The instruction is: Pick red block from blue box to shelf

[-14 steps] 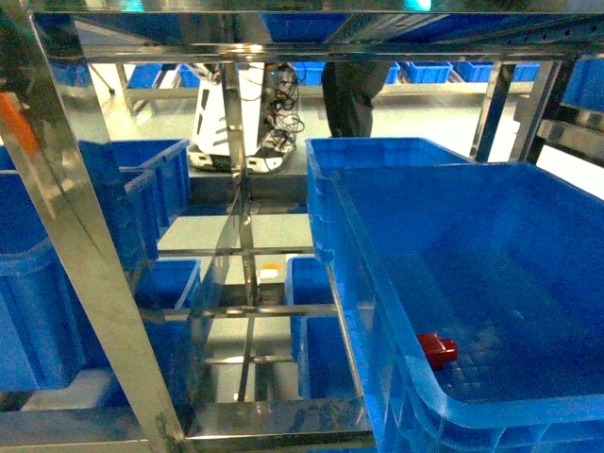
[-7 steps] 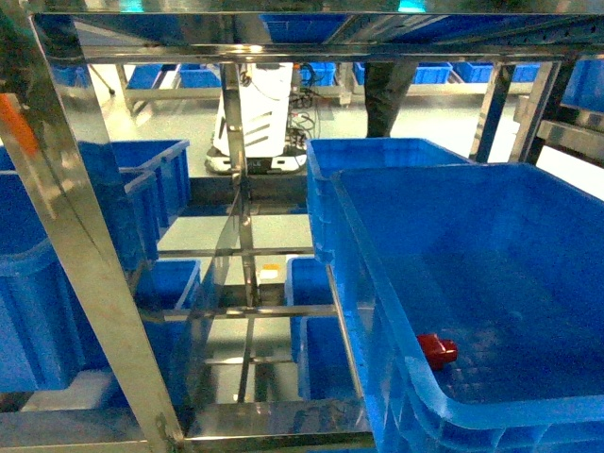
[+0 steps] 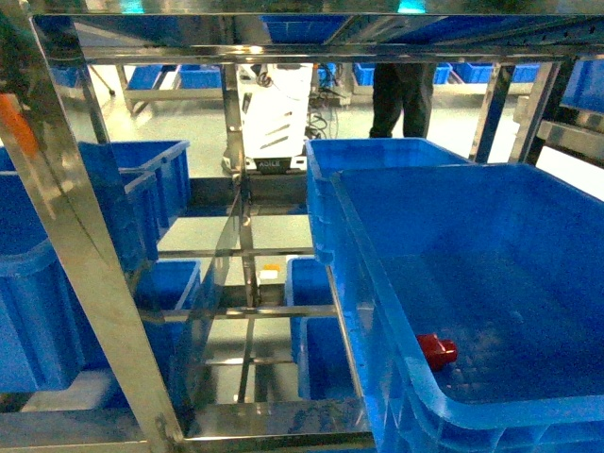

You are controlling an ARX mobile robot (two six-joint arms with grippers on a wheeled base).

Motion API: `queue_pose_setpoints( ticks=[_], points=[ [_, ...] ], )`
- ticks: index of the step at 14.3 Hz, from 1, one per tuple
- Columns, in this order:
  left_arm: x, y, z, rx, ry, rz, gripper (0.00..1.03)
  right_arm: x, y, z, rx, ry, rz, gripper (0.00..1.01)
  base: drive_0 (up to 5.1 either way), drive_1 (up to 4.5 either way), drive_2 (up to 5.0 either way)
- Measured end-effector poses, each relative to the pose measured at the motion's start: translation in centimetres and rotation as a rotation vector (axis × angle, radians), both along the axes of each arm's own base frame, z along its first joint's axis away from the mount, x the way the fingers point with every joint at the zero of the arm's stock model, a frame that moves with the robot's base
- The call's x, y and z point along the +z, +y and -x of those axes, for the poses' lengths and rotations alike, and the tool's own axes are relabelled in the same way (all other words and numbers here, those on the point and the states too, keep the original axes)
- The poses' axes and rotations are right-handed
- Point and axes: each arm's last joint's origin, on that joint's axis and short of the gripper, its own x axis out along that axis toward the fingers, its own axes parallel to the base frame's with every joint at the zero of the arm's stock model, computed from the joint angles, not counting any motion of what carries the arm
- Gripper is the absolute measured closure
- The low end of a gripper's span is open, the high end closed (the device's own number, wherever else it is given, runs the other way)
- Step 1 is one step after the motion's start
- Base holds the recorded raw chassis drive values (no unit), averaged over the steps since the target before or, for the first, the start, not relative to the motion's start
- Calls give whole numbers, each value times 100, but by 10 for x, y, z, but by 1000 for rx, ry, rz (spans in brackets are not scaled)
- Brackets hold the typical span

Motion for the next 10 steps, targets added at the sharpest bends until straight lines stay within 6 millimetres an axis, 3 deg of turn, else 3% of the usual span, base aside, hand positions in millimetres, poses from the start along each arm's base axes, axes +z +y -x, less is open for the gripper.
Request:
queue_pose_setpoints(
  ticks=[5, 10],
  points=[
    [0, 0, 0, 0, 0, 0, 5, 0, 0, 0, 0, 0, 0, 1, 0, 0, 0],
    [0, 0, 0, 0, 0, 0, 5, 0, 0, 0, 0, 0, 0, 3, 0, 0, 0]
  ],
)
